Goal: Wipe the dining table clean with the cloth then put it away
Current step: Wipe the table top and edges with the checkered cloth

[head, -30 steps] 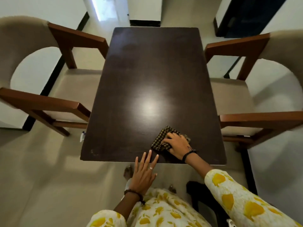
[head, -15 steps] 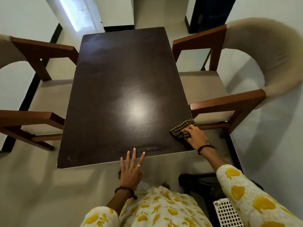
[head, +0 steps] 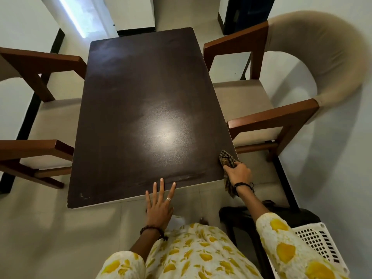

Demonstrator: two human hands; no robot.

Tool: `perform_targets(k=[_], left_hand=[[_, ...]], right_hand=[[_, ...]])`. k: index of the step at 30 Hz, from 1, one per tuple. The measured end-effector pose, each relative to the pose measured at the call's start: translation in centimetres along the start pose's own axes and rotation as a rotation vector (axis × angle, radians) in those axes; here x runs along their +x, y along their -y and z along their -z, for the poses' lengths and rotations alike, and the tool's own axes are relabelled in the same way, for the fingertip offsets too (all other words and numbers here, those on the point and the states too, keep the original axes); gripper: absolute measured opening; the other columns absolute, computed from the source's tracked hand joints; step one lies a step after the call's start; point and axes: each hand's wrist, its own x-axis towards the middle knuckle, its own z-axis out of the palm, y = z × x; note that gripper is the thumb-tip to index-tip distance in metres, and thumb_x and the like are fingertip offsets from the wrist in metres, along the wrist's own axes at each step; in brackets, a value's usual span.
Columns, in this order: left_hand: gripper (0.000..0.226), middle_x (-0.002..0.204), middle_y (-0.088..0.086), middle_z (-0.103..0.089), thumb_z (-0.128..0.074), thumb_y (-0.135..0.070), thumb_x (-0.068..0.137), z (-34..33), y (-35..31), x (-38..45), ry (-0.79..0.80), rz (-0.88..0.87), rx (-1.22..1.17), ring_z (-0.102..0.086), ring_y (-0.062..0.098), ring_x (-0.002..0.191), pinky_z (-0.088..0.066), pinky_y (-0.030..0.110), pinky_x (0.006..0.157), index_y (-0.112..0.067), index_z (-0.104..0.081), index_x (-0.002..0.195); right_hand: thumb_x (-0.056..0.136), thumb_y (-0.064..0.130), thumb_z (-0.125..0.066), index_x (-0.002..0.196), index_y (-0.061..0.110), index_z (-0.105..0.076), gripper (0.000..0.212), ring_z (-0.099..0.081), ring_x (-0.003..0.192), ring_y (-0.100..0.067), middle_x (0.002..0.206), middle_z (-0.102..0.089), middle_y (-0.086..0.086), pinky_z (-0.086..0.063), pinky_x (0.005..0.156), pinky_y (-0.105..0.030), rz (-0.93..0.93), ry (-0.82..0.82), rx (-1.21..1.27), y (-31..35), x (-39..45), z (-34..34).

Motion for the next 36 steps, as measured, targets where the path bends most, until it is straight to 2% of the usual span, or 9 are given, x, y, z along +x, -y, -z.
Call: perform_targets(k=[5,14,16,20,24,27,29,33,36], left_hand=[[0.122,0.154,0.007,0.013,-0.083,-0.019,0.051,-0.1,0.1,0.0,-0.004,-0.003,0.010,0.009,0.029,0.140,0.002,0.052,0.107,-0.030,-0.007,0.146],[0.119,0.154,0.006,0.012,-0.078,-0.006,0.052,0.0,0.7,0.0,-0.001,-0.019,0.003,0.008,0.027,0.140,0.003,0.048,0.108,-0.031,-0.010,0.146],[0.113,0.154,0.004,0.013,-0.074,-0.008,0.058,0.0,1.6,-0.5,-0.008,0.001,-0.014,0.009,0.025,0.140,0.003,0.046,0.108,-0.031,-0.008,0.146],[0.091,0.154,0.001,0.011,-0.052,-0.016,0.069,0.0,4.4,-2.2,-0.035,0.067,0.002,0.009,0.023,0.141,-0.002,0.048,0.108,-0.031,-0.005,0.146],[0.083,0.155,0.004,0.005,-0.047,-0.020,0.072,0.6,7.0,-3.5,-0.038,0.087,0.008,0.005,0.024,0.141,-0.003,0.049,0.108,-0.029,-0.010,0.146],[0.058,0.155,0.003,0.004,-0.024,-0.033,0.089,1.1,9.0,-4.1,-0.040,0.149,-0.006,0.006,0.021,0.141,0.000,0.047,0.108,-0.026,-0.014,0.146],[0.055,0.155,0.002,0.001,-0.003,-0.043,0.095,1.5,10.4,-4.4,-0.012,0.164,-0.009,0.004,0.019,0.141,0.000,0.046,0.109,-0.024,-0.014,0.146],[0.058,0.153,0.006,-0.007,0.004,-0.042,0.095,2.1,13.9,-4.9,0.021,0.094,0.059,-0.005,0.023,0.141,-0.006,0.050,0.110,-0.018,-0.011,0.146],[0.054,0.154,0.006,-0.007,-0.009,-0.035,0.095,2.4,16.2,-5.3,0.001,0.042,0.072,-0.007,0.022,0.140,-0.010,0.052,0.110,-0.018,-0.011,0.146]], right_hand=[[0.082,0.025,-0.066,0.112,-0.006,-0.061,0.044,-0.054,0.109,-0.039,0.119,-0.058,-0.026,-0.047,0.091,-0.040,-0.091,0.114,0.096,1.9,-2.7,-2.4],[0.082,0.022,-0.065,0.111,0.002,-0.065,0.034,-0.058,0.108,-0.032,0.113,-0.065,-0.020,-0.047,0.086,-0.032,0.060,0.271,0.055,4.0,-5.5,-5.2],[0.080,0.019,-0.066,0.112,0.001,-0.065,0.037,-0.059,0.106,-0.034,0.111,-0.066,-0.022,-0.048,0.087,-0.034,0.023,0.221,0.087,3.2,-4.3,-3.8],[0.079,0.021,-0.068,0.110,0.000,-0.065,0.038,-0.061,0.102,-0.035,0.107,-0.067,-0.022,-0.051,0.086,-0.037,-0.095,0.065,0.146,1.1,-1.1,-0.3],[0.083,0.020,-0.066,0.111,-0.005,-0.063,0.037,-0.060,0.103,-0.035,0.110,-0.065,-0.022,-0.048,0.085,-0.036,-0.185,-0.036,0.219,0.3,0.0,1.4],[0.086,0.018,-0.064,0.113,-0.006,-0.062,0.036,-0.059,0.105,-0.035,0.112,-0.064,-0.022,-0.046,0.083,-0.033,-0.217,-0.087,0.249,0.9,-0.6,0.7],[0.084,0.019,-0.066,0.111,-0.007,-0.063,0.037,-0.058,0.105,-0.036,0.113,-0.064,-0.023,-0.046,0.082,-0.034,-0.244,-0.115,0.242,1.7,-1.4,0.0],[0.080,0.021,-0.070,0.111,-0.004,-0.064,0.040,-0.059,0.104,-0.035,0.113,-0.065,-0.021,-0.048,0.088,-0.036,-0.244,-0.029,0.231,4.1,-4.0,-3.9],[0.077,0.025,-0.072,0.108,0.000,-0.066,0.040,-0.061,0.102,-0.033,0.109,-0.067,-0.020,-0.048,0.084,-0.034,-0.171,0.085,0.126,6.7,-7.9,-8.7]])
